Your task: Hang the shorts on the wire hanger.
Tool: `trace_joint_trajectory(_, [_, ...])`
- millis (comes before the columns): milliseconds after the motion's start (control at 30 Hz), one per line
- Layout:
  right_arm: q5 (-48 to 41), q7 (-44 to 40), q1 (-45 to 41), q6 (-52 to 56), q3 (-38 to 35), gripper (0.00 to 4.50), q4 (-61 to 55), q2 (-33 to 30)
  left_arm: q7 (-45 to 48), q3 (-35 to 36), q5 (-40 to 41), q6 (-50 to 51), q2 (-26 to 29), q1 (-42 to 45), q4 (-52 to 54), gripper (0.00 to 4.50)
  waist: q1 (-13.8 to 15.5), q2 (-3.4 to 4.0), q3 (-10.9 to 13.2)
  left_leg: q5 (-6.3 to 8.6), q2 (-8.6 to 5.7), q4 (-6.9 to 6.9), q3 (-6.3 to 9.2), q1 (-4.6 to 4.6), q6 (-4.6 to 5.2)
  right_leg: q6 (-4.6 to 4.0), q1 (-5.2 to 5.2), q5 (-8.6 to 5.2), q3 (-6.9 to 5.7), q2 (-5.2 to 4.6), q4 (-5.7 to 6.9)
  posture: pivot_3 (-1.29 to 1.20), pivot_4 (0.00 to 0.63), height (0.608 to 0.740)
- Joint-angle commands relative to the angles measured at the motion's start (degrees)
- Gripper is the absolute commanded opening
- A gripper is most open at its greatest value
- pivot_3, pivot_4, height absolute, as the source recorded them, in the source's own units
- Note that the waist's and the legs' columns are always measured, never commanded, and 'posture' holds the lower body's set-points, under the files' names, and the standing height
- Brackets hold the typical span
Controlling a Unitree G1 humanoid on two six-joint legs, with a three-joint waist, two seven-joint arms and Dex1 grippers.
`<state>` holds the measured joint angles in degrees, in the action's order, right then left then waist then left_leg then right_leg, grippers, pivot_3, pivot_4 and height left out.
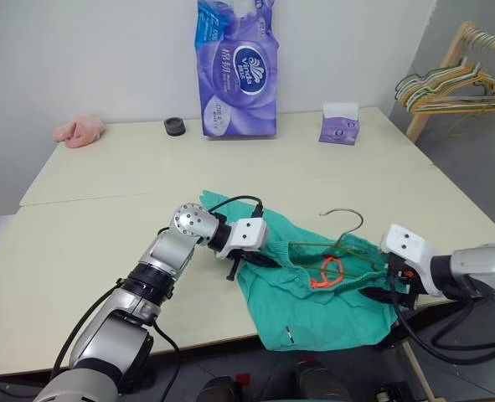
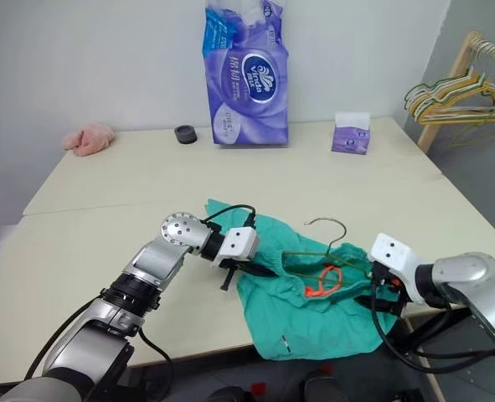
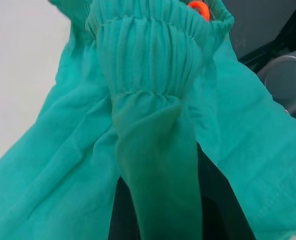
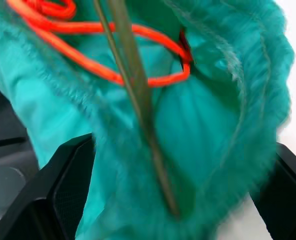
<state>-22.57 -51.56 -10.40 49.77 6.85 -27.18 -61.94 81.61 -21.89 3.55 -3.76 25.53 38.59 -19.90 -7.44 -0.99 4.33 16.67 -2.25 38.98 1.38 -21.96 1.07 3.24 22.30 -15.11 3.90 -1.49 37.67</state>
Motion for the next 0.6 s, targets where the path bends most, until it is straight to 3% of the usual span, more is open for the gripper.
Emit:
trace_joint_trajectory(33, [1.29,-3.76,-3.44,-2.0,2.13,3.87,1.44,-0.96,-0.8,2.73,2.42,0.39,0.03,1.17,1.78,0.04,-0.09,0.01,0.01,0.0,0.0,-0.01,0.01,-0.02,0.0,0.01,0.01,0.0,-0.01,0.0,-0.01,-0.22,0.055,0.74])
trace_joint_trajectory(400, [2.61,-8.38,-6.77,-3.2,3.64,0.05,0.55,-2.17,0.75,3.49,4.05,2.46,1.4,-0.04,3.32,0.04,-0.34,0.02,0.0,0.0,0.01,-0.01,0.03,-0.02,0.0,0.0,0.02,0.0,0.0,-0.01,0.01,-0.21,0.053,0.74])
trace_joint_trajectory(600, [2.42,-10.8,-7.69,-2.79,3.98,0.0,-1.53,-3.37,4.64,1.31,2.54,0.7,3.99,0.15,3.21,0.03,-0.42,0.03,-0.01,0.01,0.01,-0.01,0.05,-0.02,-0.01,0.0,0.02,0.0,-0.03,-0.01,0.01,-0.21,0.051,0.74])
